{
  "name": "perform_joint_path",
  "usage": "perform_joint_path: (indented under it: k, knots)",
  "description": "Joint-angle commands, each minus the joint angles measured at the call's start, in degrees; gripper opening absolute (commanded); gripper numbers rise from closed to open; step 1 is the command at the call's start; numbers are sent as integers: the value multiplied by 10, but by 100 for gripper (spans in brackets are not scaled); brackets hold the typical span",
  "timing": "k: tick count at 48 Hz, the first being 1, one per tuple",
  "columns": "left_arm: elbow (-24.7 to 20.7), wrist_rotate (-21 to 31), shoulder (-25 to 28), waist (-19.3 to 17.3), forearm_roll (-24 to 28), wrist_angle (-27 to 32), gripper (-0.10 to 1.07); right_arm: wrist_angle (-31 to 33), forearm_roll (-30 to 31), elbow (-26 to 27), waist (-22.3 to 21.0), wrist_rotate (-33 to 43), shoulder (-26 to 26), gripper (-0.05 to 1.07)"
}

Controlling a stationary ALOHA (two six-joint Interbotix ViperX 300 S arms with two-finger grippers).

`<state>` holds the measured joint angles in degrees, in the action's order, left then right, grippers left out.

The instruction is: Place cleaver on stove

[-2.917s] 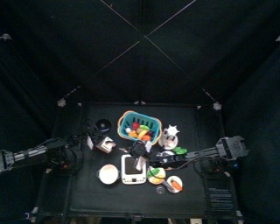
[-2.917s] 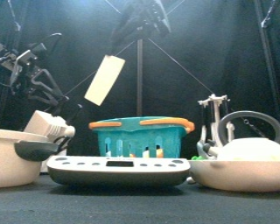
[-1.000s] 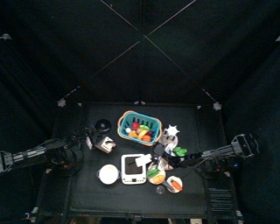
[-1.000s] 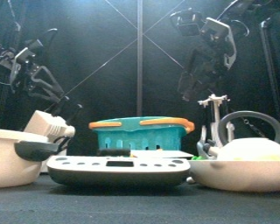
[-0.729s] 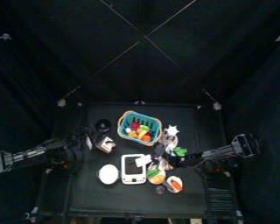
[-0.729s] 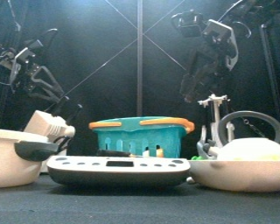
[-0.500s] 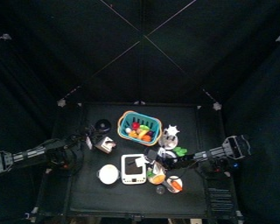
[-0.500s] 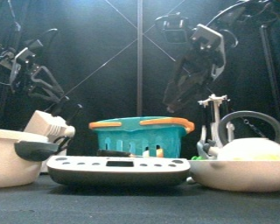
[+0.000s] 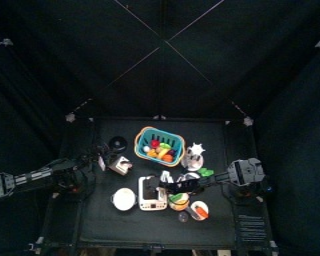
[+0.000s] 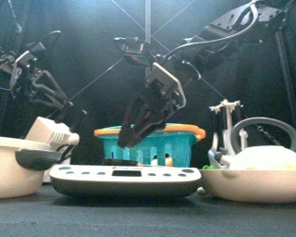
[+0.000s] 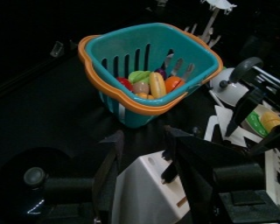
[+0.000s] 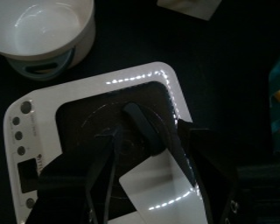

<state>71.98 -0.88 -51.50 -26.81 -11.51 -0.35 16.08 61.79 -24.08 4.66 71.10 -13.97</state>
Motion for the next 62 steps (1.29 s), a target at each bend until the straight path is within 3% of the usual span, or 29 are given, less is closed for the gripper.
perform_joint_path:
  k: [1, 24, 29, 40, 62]
  knots:
    - [-8, 0, 1, -1, 2, -2, 81, -4, -1, 10, -6, 0, 11, 87]
    - [-8, 0, 1, -1, 1, -2, 81, -25, -11, 11, -11, 1, -8, 87]
    - [-8, 0, 1, -1, 2, -2, 81, -26, -11, 13, -12, 1, -8, 82]
    - [-8, 0, 1, -1, 1, -2, 81, -24, -31, 6, -18, 1, -8, 59]
    - [-8, 0, 1, -1, 2, -2, 81, 9, -26, -46, -37, 0, 49, 57]
